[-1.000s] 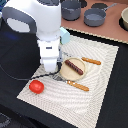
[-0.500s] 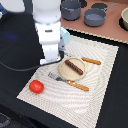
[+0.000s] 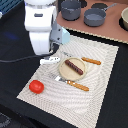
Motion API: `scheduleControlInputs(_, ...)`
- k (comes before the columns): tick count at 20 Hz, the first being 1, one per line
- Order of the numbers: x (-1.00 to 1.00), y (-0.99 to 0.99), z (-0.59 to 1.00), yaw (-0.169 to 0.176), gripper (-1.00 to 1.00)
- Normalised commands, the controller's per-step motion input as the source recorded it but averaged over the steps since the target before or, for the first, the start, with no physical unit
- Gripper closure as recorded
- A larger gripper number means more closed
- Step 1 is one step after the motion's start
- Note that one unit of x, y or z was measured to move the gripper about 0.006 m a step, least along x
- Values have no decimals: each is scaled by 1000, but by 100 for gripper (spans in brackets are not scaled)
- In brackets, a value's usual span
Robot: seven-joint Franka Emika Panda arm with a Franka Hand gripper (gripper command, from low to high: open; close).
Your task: Interact with the objects in diverse but meaningful ways.
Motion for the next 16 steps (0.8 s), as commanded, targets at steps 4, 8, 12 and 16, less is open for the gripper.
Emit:
scheduleControlInputs(4,349,-771,2,-88,-100)
scheduleControlInputs(8,308,-774,-1,-87,-100)
scheduleControlInputs(12,331,-676,-46,-88,-100)
scheduleControlInputs(16,305,-330,-195,-64,-100)
